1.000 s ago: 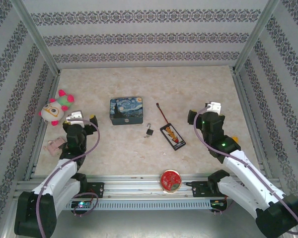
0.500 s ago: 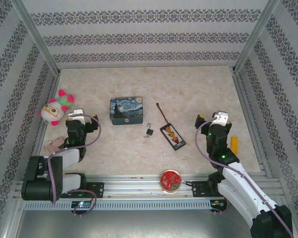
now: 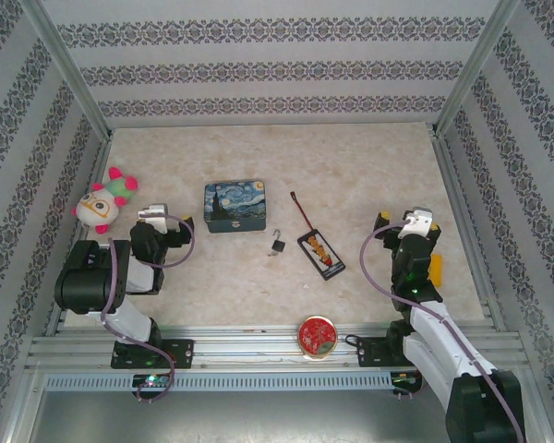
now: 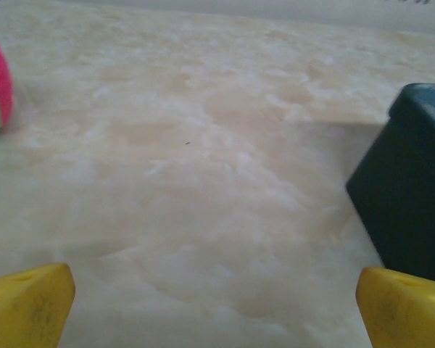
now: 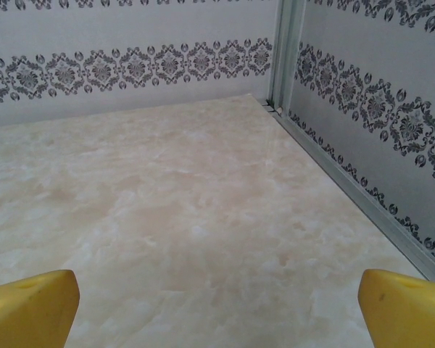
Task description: Unlock a padlock with a key
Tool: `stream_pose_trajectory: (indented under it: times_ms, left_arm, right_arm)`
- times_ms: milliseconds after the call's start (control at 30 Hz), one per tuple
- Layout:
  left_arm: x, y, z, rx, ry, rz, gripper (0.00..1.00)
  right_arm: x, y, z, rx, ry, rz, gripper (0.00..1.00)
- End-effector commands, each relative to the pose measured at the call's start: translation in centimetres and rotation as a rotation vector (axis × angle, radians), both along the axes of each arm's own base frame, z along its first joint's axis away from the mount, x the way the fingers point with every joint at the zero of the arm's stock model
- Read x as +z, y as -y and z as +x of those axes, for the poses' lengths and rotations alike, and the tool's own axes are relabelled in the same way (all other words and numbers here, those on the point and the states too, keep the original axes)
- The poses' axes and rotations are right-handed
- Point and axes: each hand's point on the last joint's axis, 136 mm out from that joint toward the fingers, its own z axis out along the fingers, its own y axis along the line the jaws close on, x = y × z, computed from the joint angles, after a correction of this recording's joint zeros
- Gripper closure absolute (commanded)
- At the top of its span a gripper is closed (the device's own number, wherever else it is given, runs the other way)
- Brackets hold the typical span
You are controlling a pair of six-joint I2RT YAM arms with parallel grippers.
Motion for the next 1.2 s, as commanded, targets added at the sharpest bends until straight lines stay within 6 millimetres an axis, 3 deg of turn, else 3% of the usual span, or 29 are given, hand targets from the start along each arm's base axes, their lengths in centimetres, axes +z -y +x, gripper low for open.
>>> stream_pose_trajectory:
  times_ms: [0,67,167,367,700,1067,1167]
  left_arm:
    - [3.2,1.6,1.6,-0.127,0.109,0.014,0.01]
    - [3.0,2.7,2.1,-0.202,0.076,0.013,0.01]
    - [2.7,2.8,2.5,-0.209,0.046,0.007,0.01]
    - [2.6,1.6,2.6,-0.137,0.043,0.011,0.01]
    - [2.6,1.6,2.6,-0.134,0.046,0.014,0.01]
    - [2.6,1.7,2.6,-0.138,0.049,0.011,0.01]
    - [2.6,1.7,2.5,-0.140,0.048,0.011,0.01]
  right_arm:
    - [0.4,0.0,0.3,0.023,0.050,-0.013,0.02]
    - [0.2,0.2,0.4,0.023,0.054,-0.009,0.02]
    - [-0.3,0.3,0.9,0.030,0.047,-0.003,0.02]
    - [-2.1,0.4,2.5,0.041,-0.008,0.010,0.02]
    - [-2.5,-0.2,6.1,0.088,-0.006,0.031,0.02]
    - [-3.8,0.1,7.0,0.074,0.003,0.062,0.02]
    - [-4.4,-0.9,7.6,0.138,-0.027,0.054,0.02]
